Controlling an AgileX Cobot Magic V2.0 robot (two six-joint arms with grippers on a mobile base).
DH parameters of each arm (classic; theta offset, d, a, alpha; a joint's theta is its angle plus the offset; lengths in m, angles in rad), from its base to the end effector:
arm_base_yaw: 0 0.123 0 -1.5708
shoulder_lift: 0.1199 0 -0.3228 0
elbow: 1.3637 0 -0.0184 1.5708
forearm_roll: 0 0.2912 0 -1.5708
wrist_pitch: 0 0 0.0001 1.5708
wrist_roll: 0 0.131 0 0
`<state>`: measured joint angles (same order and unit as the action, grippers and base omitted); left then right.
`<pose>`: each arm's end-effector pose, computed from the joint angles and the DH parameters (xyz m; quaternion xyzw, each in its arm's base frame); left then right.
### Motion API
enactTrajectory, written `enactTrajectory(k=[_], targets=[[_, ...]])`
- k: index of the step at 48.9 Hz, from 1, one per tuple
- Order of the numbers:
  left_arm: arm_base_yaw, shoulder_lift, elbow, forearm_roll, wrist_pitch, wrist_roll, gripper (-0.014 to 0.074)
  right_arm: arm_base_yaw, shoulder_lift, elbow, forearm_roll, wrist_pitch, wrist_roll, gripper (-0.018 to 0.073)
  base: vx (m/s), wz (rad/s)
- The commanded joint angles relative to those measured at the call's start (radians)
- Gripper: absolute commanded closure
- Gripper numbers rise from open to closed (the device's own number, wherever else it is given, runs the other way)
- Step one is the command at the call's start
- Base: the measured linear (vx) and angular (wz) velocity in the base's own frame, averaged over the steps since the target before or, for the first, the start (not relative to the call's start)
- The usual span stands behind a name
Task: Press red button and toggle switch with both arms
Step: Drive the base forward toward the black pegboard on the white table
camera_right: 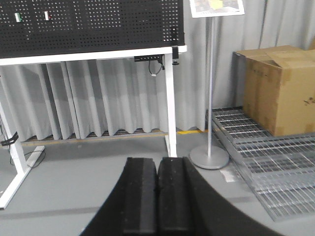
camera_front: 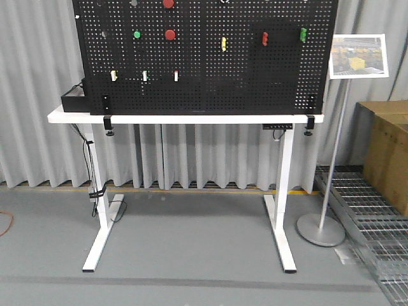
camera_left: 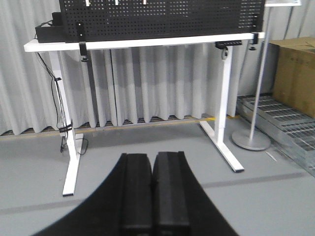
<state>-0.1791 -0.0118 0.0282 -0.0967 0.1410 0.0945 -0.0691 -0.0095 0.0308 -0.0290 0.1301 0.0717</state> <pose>0.0970 -0.0194 0.1876 0.0696 0.7279 -0.0664 0.6789 0.0990 -0.0073 0.1876 0.0421 0.7282 -0.0103 0.6840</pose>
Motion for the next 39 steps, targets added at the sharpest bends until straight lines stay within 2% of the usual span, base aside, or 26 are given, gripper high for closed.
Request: enactTrajectory(k=[1,39], targets=[[-0.001,-0.017,0.033,-0.002,-0.084,-0.007,0.0594,-0.005,-0.017,0.011,-0.012,-0.086,-0.004,0.0562,0.51,0.06],[-0.001,-0.017,0.033,-0.002,-0.084,-0.007,0.0594,-0.005,-0.017,0.011,-0.012,-0.086,-0.004,0.0562,0.48,0.05]])
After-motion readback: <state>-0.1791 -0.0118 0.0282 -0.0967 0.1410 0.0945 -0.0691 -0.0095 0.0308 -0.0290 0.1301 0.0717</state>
